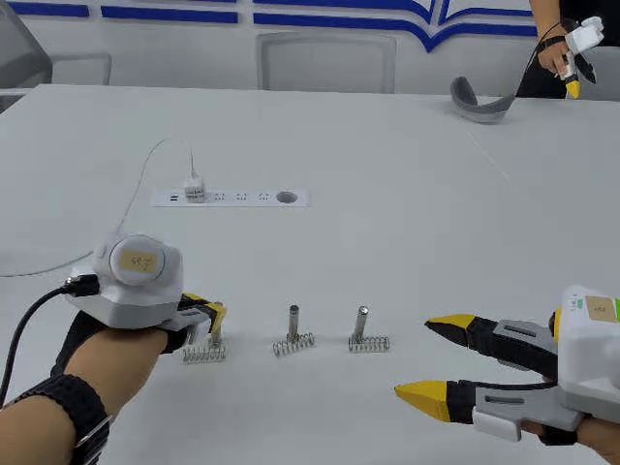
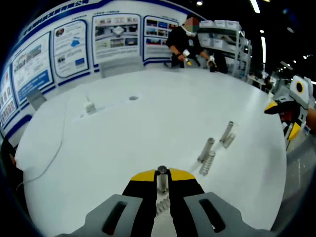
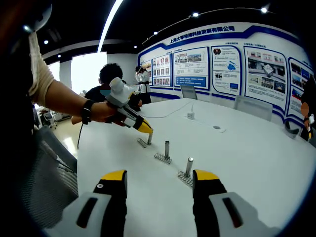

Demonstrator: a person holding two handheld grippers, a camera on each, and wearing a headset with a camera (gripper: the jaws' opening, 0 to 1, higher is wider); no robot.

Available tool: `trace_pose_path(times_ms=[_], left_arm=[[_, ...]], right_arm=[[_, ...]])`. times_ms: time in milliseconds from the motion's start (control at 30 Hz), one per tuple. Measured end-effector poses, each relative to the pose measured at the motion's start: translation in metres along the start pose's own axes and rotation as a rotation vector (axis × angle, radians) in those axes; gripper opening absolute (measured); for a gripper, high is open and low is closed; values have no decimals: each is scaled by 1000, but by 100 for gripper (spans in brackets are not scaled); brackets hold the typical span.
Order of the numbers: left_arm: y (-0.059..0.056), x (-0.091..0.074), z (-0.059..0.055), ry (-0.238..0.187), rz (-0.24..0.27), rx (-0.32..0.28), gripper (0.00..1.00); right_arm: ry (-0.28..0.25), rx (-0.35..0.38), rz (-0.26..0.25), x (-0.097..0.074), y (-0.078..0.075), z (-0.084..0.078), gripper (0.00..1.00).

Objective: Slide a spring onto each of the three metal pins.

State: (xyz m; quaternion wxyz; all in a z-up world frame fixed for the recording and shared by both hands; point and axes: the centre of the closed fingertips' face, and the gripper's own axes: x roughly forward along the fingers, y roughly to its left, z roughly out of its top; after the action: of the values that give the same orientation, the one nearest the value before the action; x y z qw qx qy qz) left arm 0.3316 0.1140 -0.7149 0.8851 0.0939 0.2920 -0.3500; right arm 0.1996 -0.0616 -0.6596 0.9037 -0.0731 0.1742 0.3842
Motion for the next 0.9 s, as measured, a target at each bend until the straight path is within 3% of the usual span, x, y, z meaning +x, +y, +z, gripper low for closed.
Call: trace_pose_path(times_ms=[900], left_arm=[[-5,-5,-7,-4,-16,44,8]], right_arm=[[2,2,15,4,4,-1,54]])
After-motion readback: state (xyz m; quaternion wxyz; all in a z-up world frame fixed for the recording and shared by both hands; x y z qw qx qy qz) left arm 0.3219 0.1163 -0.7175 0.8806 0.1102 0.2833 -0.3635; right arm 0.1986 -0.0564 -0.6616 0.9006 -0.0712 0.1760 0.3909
